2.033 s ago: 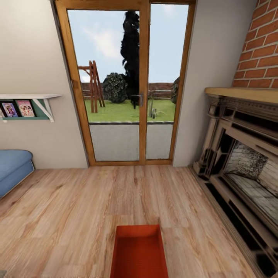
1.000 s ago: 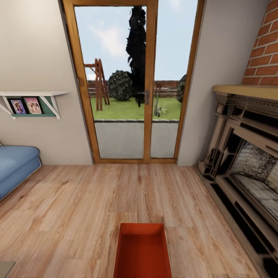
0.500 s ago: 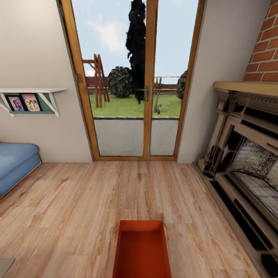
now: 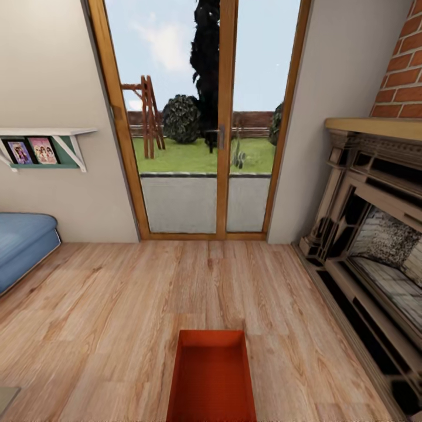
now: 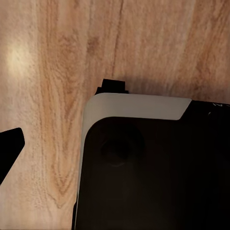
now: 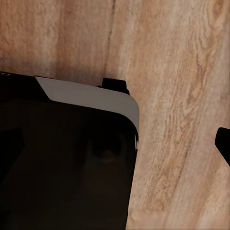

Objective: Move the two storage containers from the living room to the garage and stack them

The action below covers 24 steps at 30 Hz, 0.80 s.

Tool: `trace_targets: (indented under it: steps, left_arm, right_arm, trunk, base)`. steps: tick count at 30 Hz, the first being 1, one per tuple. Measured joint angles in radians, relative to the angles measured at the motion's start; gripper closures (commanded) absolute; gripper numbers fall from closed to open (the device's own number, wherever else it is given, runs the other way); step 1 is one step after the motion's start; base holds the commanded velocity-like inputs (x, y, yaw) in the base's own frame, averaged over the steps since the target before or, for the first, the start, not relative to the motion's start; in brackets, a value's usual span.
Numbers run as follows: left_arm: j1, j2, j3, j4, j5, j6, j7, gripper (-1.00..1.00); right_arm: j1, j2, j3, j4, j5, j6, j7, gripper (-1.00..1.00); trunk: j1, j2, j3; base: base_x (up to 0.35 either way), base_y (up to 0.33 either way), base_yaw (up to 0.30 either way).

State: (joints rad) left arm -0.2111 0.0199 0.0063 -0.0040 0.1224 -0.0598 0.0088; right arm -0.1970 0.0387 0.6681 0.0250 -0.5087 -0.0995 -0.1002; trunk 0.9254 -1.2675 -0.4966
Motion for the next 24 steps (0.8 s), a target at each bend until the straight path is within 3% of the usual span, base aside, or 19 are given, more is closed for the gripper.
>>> trace_targets:
  steps: [24]
  left_arm:
    - [0.0, 0.0, 0.0, 0.0, -0.001, 0.001, 0.003, -1.0]
  right_arm:
    - [0.0, 0.0, 0.002, 0.0, 0.004, 0.0, 0.0, -1.0]
  trunk:
    - [0.0, 0.0, -0.038]
  base:
    - [0.0, 0.0, 0.0]
